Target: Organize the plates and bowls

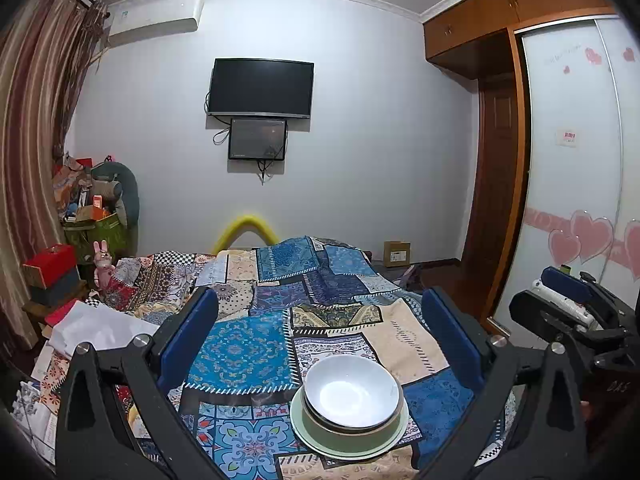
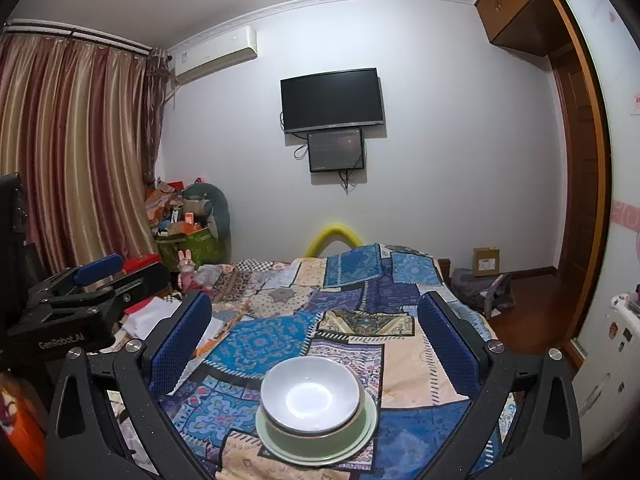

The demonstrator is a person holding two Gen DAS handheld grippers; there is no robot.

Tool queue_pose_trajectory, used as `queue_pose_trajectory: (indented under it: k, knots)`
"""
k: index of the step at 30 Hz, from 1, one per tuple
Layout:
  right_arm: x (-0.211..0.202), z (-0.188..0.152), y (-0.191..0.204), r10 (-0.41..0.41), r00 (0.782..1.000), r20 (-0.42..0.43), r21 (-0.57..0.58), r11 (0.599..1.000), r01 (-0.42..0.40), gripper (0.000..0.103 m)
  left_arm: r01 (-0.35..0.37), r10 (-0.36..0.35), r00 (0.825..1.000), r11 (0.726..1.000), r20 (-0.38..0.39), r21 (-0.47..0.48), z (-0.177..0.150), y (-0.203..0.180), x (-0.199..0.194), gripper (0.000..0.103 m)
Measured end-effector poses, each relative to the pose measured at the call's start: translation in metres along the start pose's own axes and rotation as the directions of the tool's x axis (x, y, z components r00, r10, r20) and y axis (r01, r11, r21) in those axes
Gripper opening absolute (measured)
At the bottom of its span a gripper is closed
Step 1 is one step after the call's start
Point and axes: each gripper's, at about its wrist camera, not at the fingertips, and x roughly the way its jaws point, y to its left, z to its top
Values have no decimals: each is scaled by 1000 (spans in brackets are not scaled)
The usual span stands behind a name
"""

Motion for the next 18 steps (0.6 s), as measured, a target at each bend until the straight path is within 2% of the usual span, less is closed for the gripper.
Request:
queue_pose_trajectory:
  k: [18]
  knots:
    - [-3, -3, -4, 5, 1000, -6, 14, 1000, -5, 103, 12, -12, 1000, 1000, -10, -1, -1, 1, 1, 103]
